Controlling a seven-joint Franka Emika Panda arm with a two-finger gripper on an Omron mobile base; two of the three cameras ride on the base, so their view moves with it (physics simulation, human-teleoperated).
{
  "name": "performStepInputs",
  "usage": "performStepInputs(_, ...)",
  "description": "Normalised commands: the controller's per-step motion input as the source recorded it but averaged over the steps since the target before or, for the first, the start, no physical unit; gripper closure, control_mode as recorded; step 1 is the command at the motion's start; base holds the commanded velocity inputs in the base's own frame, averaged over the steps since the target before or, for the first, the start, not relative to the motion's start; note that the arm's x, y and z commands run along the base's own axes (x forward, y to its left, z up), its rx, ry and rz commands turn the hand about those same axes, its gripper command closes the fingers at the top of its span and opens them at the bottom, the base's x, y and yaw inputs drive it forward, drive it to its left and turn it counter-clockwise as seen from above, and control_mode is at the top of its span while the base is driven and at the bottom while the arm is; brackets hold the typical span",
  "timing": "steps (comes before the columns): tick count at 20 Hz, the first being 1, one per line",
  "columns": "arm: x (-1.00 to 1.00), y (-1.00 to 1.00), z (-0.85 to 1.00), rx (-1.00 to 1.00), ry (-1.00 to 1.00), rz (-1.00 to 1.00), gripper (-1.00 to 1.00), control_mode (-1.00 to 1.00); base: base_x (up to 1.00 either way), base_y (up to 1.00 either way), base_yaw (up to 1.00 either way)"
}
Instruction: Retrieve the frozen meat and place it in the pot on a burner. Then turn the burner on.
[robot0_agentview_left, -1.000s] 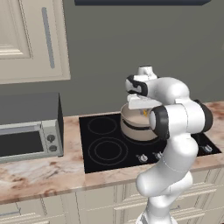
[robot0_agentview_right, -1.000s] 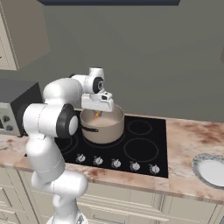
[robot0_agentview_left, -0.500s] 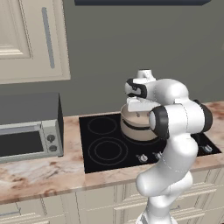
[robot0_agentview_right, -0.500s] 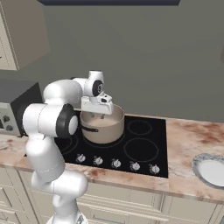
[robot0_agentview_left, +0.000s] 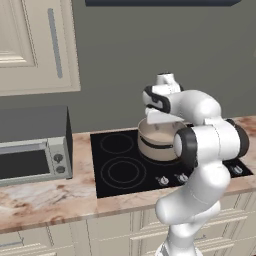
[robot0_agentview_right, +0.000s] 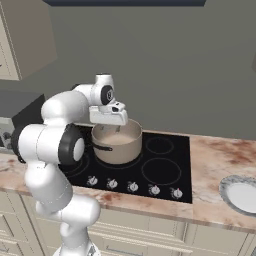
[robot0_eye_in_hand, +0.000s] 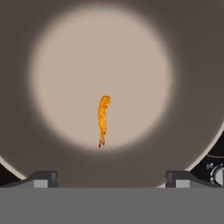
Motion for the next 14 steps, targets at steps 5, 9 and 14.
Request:
performStepInputs(5,-0.68,-0.02,0.61,-0.01,0.0,-0.01,-1.0,-1.0,0.0,0.0,0.0)
performStepInputs(9,-0.78,-0.18,0.83,0.01,0.0,0.0,-1.0,-1.0,0.0,0.0,0.0)
performStepInputs(14,-0.76,-0.41,0.24,0.01,0.01,0.0,-1.0,-1.0,0.0,0.0,0.0)
